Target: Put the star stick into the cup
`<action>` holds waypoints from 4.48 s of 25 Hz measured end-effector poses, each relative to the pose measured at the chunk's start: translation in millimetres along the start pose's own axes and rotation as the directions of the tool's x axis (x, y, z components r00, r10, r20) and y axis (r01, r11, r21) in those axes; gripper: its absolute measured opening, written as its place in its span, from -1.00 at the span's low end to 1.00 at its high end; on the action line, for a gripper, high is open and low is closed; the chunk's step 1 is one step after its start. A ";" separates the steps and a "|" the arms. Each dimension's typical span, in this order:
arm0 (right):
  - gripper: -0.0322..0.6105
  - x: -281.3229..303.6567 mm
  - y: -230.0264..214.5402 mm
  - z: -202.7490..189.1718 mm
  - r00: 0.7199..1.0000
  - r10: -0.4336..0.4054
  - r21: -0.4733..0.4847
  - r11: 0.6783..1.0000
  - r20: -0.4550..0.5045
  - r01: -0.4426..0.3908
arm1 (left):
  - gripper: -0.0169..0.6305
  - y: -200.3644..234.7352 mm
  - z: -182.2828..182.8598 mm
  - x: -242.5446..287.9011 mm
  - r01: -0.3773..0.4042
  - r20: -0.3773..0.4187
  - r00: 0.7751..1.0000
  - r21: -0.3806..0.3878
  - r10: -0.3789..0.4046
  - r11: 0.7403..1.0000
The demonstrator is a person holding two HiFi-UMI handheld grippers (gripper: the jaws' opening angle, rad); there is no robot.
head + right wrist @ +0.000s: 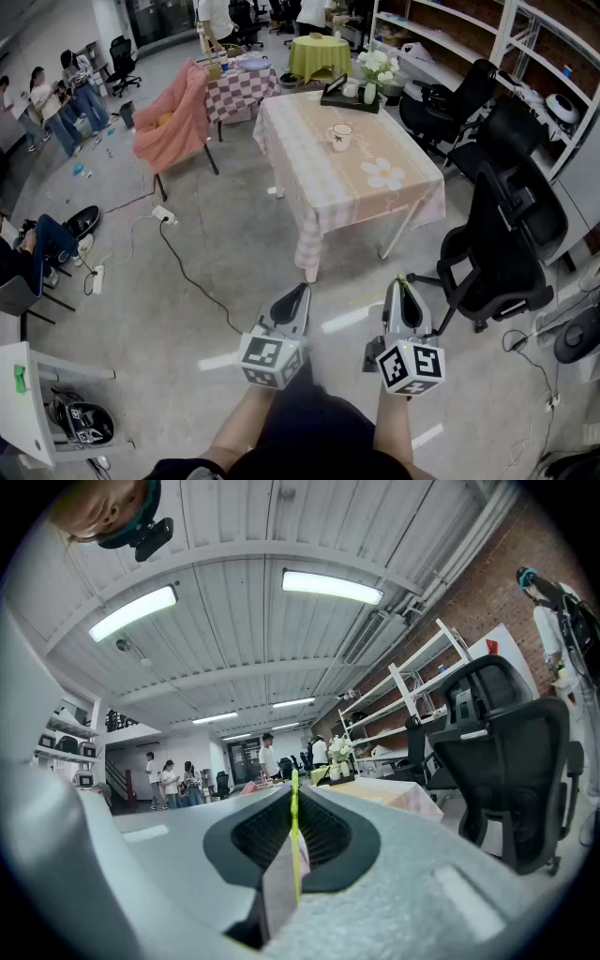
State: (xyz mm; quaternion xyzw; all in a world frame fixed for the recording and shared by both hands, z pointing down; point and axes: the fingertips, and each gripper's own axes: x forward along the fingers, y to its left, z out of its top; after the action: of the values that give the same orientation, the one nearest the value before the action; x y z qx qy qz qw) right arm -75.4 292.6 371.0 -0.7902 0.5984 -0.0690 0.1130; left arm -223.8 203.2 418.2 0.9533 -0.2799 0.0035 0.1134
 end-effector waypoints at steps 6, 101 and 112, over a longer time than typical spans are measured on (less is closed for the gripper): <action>-0.84 -7.8 1.1 -1.7 1.000 -0.010 0.012 1.000 -0.002 0.010 | -0.90 -0.4 1.7 -9.0 -0.004 0.003 1.000 0.019 0.004 1.000; -0.84 321.8 -103.3 18.0 0.998 0.055 0.110 0.993 -0.023 -0.052 | -0.90 126.3 49.1 304.4 -0.036 -0.018 0.999 0.001 0.036 0.999; -0.84 341.1 -102.6 29.6 0.998 0.056 0.114 0.992 0.019 -0.057 | -0.90 142.3 61.8 320.3 -0.031 0.014 0.999 0.007 0.031 0.999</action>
State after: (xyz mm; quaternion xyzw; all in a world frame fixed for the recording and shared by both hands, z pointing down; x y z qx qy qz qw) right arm 120.9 -5.9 360.2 -0.7656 0.6146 -0.0939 0.1649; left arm -33.3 -97.3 411.0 0.9492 -0.2955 -0.0002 0.1078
